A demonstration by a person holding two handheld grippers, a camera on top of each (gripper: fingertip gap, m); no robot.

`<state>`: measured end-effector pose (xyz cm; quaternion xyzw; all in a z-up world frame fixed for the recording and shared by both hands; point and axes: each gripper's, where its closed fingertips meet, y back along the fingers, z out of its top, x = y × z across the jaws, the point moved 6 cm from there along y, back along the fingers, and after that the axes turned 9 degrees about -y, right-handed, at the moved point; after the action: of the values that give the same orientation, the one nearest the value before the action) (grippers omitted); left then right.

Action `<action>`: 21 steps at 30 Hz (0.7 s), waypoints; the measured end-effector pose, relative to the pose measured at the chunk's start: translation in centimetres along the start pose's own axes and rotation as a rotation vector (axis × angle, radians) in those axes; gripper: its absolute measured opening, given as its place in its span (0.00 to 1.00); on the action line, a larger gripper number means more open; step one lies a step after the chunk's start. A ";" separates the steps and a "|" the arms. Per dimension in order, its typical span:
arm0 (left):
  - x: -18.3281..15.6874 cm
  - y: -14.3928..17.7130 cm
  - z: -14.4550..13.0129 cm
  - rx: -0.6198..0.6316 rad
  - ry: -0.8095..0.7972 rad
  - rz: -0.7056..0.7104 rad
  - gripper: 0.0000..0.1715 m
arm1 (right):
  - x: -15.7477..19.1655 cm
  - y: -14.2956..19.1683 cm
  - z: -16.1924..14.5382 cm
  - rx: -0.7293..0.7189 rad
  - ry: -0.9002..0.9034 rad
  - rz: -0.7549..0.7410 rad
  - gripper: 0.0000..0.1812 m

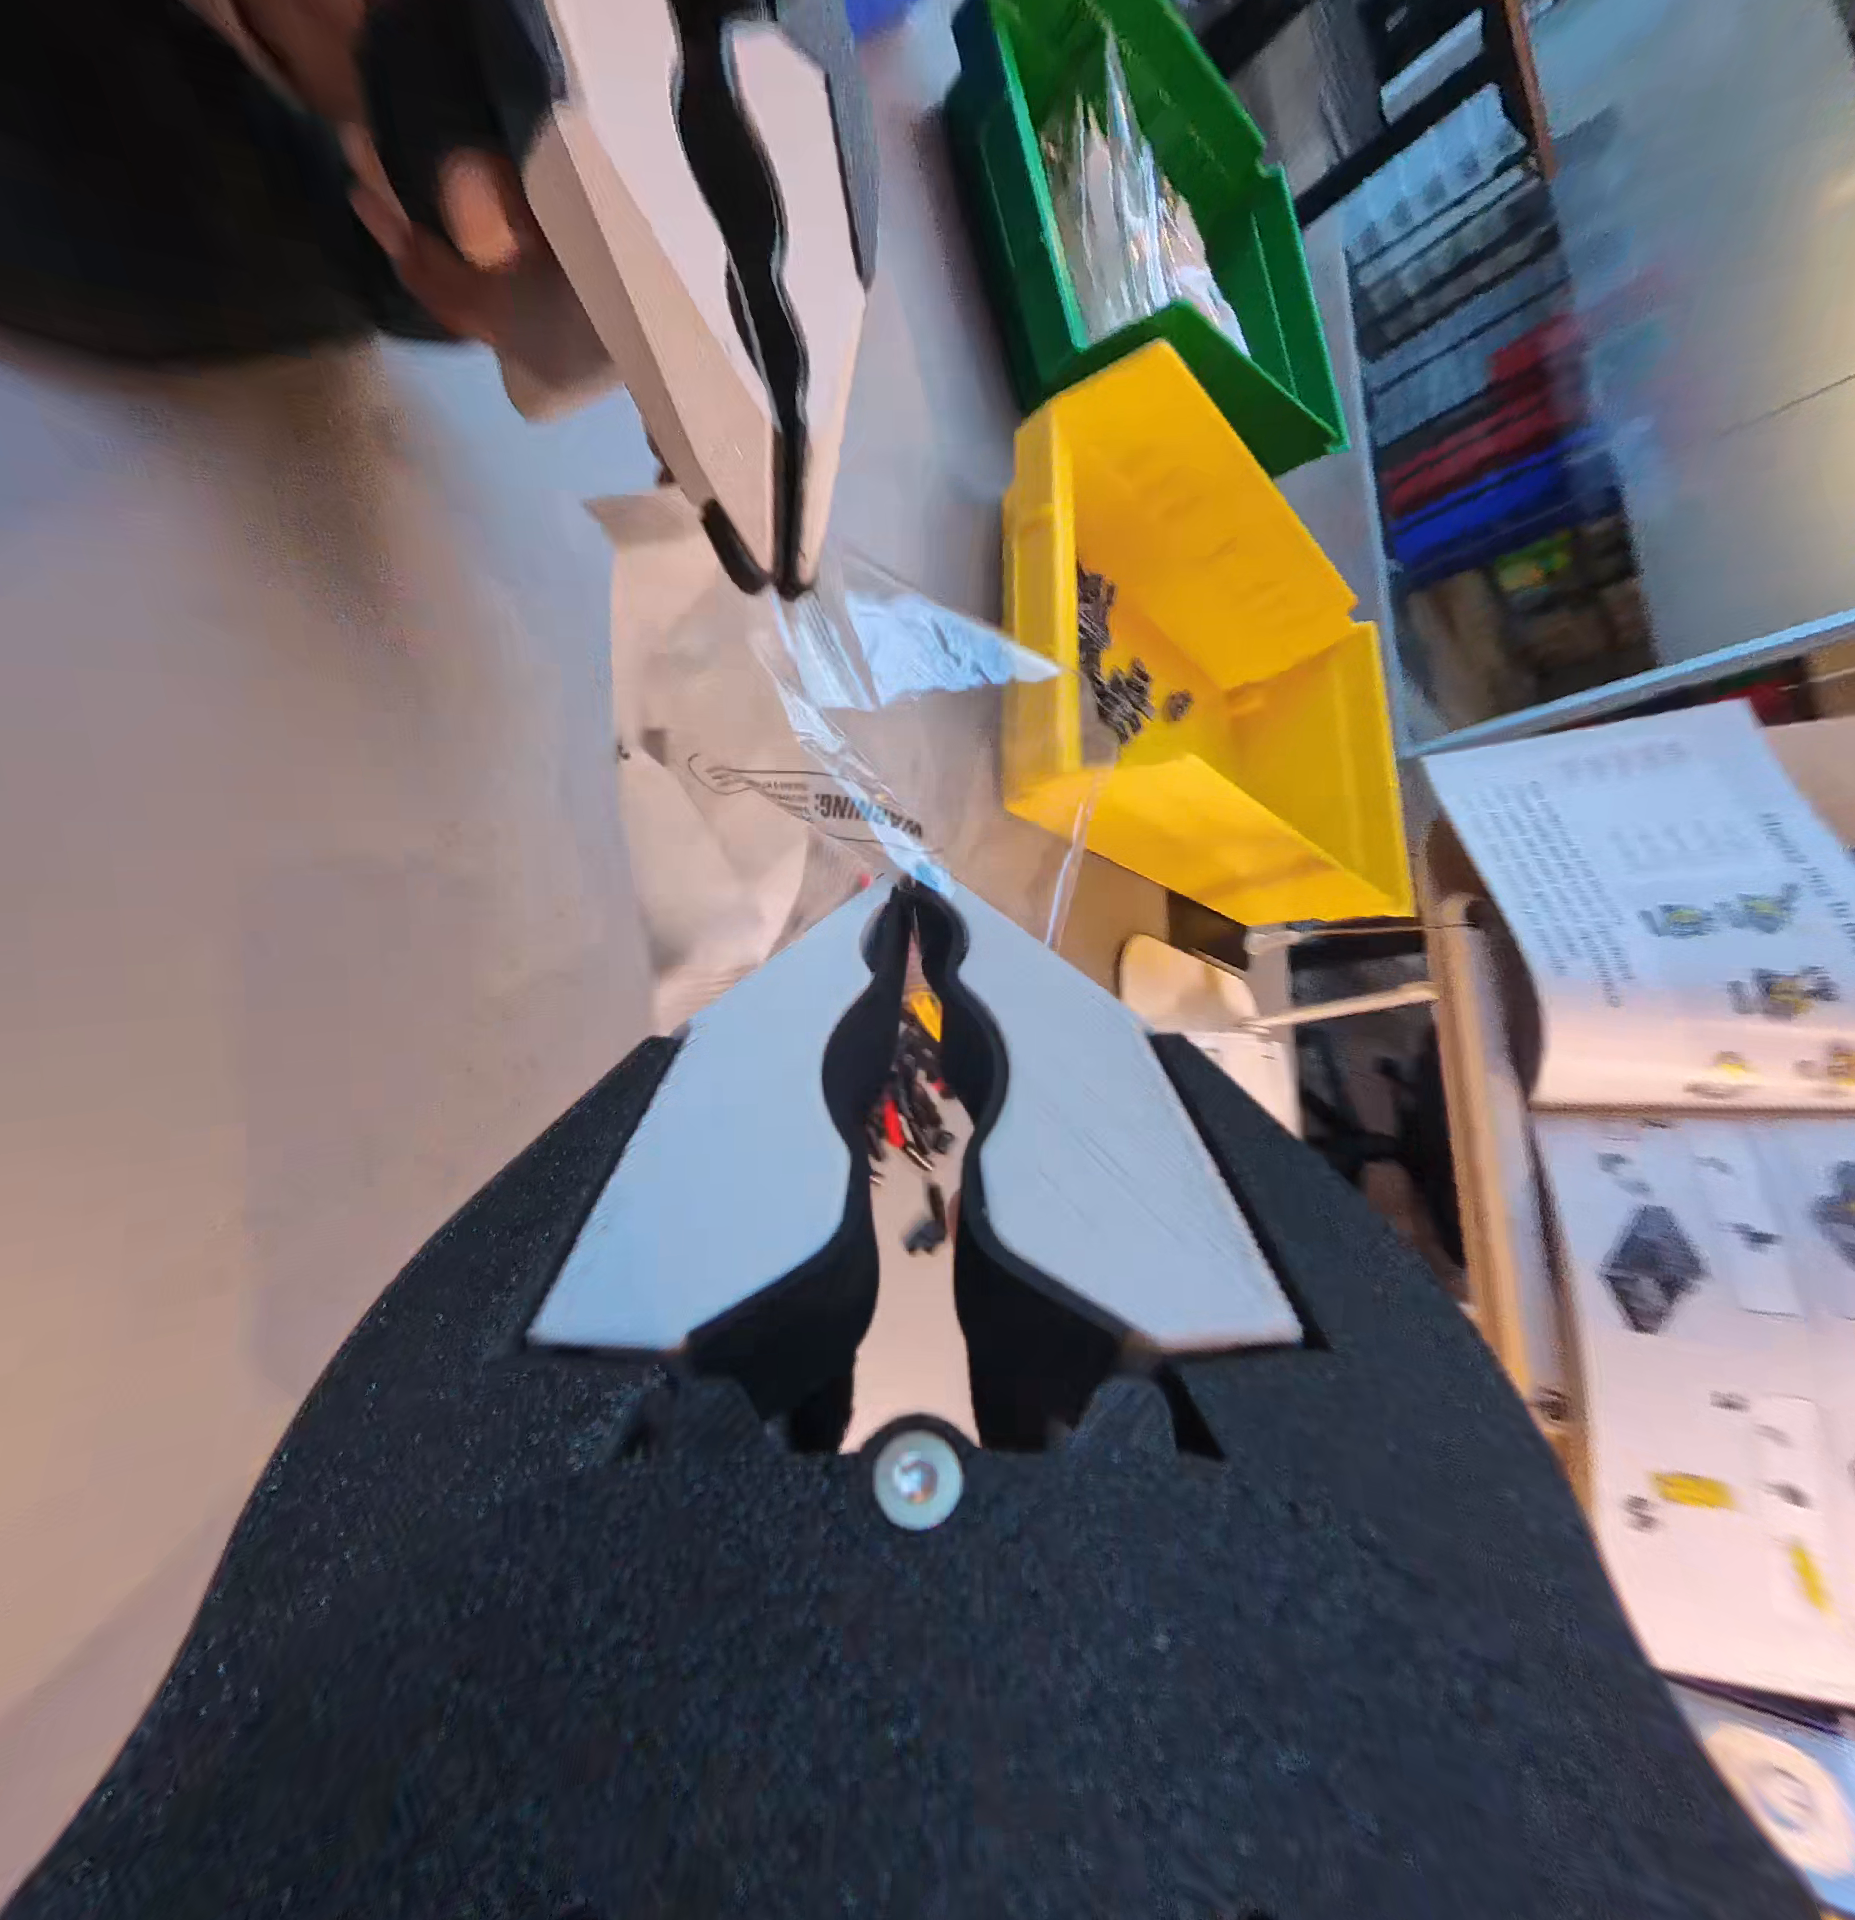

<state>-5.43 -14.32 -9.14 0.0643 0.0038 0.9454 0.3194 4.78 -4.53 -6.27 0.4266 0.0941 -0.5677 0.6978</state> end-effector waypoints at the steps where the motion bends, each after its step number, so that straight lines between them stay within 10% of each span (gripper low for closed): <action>1: -0.3 -0.2 -0.2 0.016 -0.009 -0.025 0.01 | 0.2 -0.2 -0.1 0.011 0.043 -0.017 0.00; 21: 0.0 0.3 -1.3 0.164 -0.199 0.037 0.08 | 1.9 -0.2 -1.9 0.043 0.057 0.144 0.00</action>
<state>-5.83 -14.52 -10.44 0.1836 0.0485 0.9366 0.2945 5.91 -4.55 -8.71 0.4630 0.0707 -0.5056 0.7246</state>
